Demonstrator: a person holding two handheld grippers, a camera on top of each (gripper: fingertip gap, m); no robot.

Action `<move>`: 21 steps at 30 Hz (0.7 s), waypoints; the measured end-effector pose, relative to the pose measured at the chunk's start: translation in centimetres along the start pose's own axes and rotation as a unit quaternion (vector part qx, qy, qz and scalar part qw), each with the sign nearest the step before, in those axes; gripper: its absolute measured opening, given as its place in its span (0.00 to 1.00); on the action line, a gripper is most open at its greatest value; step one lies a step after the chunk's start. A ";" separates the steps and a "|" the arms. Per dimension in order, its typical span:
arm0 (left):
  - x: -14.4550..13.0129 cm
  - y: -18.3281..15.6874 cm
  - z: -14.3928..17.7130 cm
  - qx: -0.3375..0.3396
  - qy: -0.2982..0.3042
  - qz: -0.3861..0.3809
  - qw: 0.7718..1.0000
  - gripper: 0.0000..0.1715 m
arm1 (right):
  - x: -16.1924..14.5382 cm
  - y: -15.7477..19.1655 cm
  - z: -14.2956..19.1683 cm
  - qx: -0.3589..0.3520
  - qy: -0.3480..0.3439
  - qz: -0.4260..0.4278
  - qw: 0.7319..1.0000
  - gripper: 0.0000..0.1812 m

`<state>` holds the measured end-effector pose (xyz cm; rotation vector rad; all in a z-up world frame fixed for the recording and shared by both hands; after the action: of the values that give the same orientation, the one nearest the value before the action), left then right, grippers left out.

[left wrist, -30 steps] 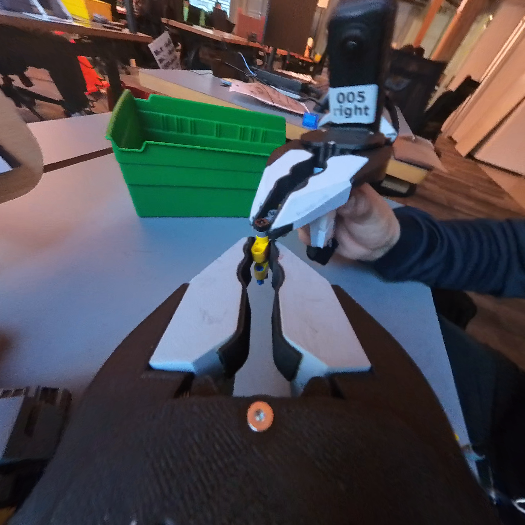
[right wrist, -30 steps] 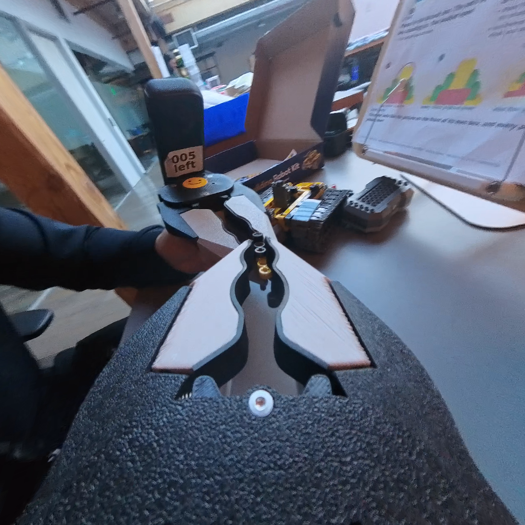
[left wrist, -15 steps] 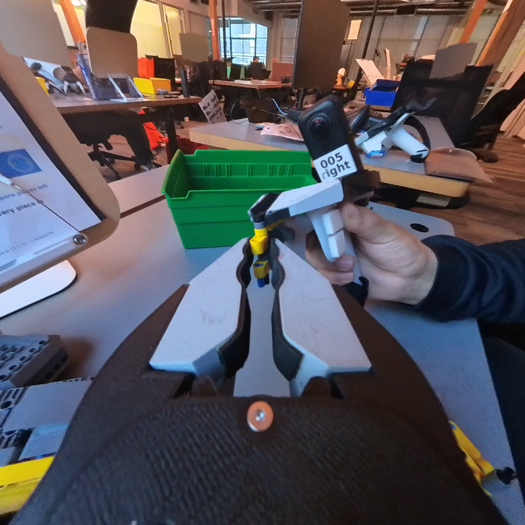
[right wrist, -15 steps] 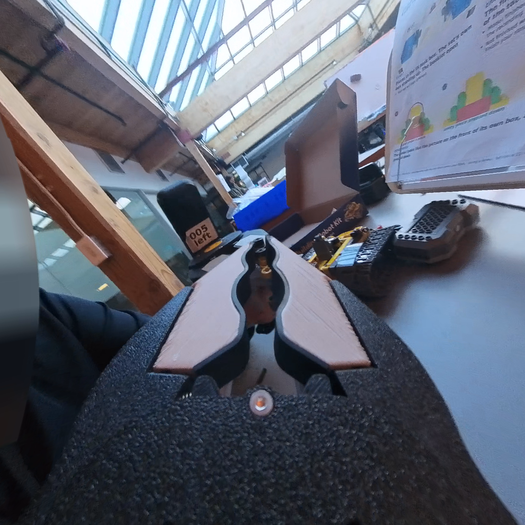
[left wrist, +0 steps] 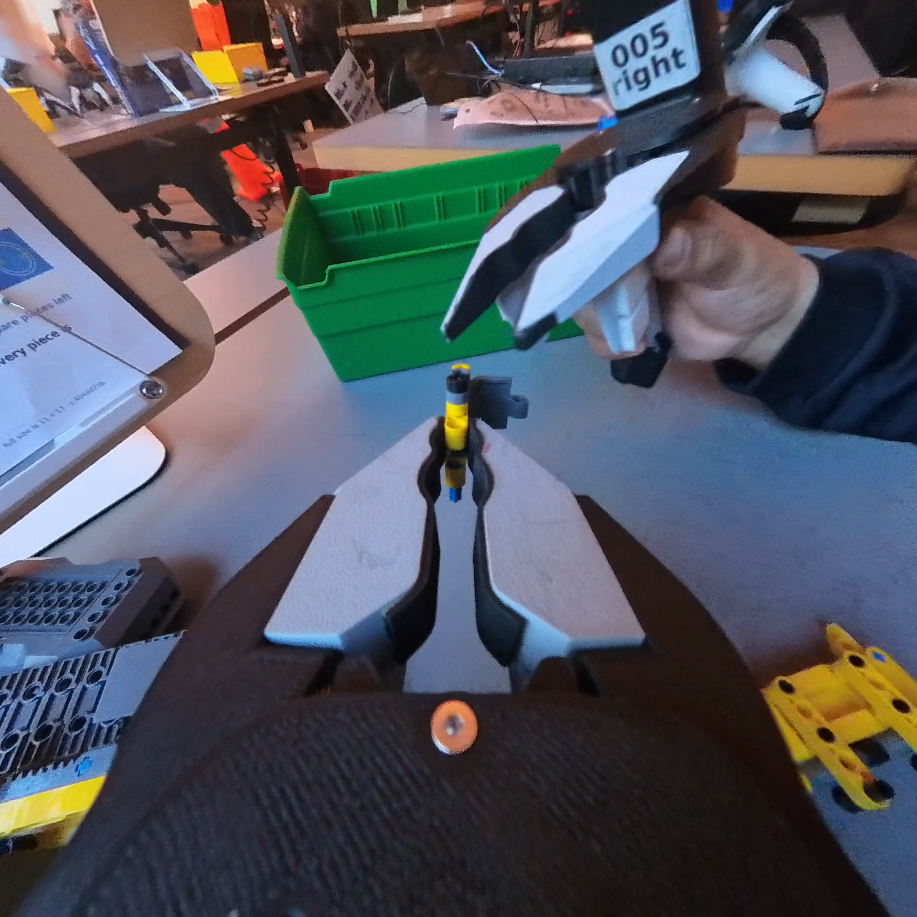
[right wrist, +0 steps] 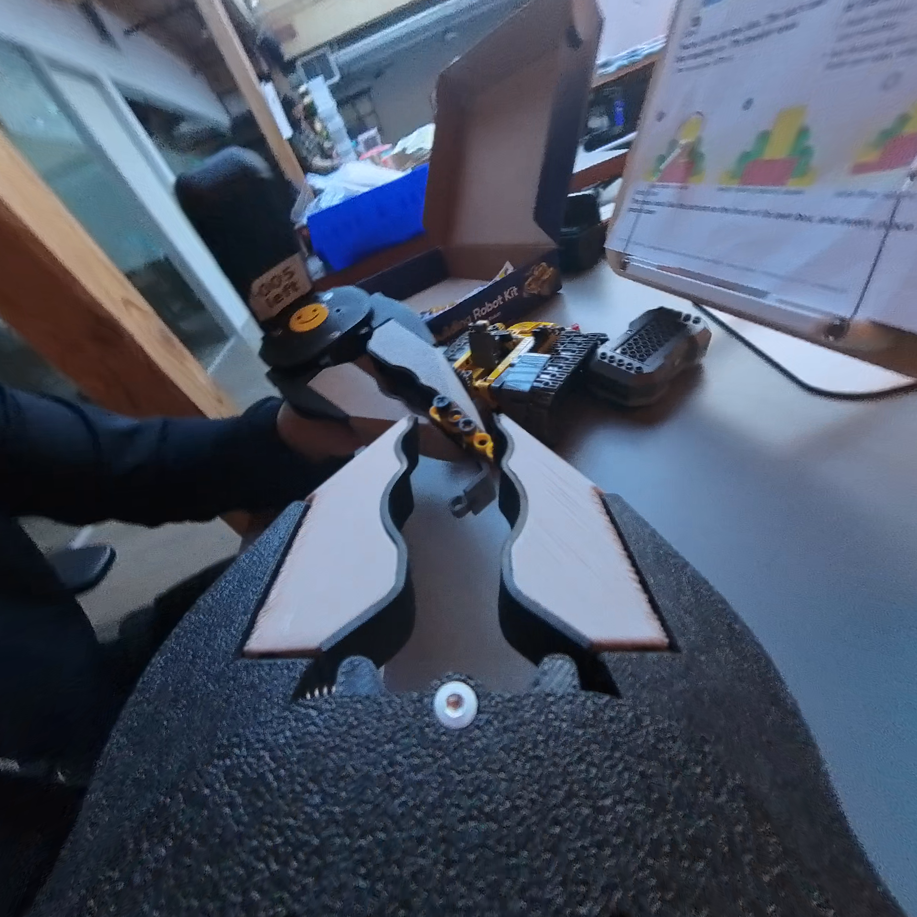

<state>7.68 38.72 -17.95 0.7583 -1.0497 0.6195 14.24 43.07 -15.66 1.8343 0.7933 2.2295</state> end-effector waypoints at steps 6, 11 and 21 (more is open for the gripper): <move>0.5 -0.1 0.5 -0.014 -0.020 -0.003 1.000 0.03 | -1.1 0.6 -0.8 -0.066 0.048 0.144 0.986 0.23; 0.9 -1.3 0.5 -0.115 -0.064 0.071 0.989 0.03 | -1.1 1.5 -0.9 -0.029 0.036 0.152 0.987 0.14; 0.5 -3.0 0.2 -0.199 -0.066 0.097 0.973 0.03 | -2.3 2.2 -0.8 0.054 0.076 0.090 0.992 0.03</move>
<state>10.05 36.84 -18.16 0.3515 -1.3316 0.5060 14.53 40.03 -16.66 1.8687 0.8203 2.5109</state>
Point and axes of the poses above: each gripper's, where its closed fingertips meet, z back along the fingers, x out of its top, y = z × x across the jaws, the point moved 4 cm from there along z, back along the fingers, and after that the axes turned 10 degrees about -z, right-handed, at the moved point
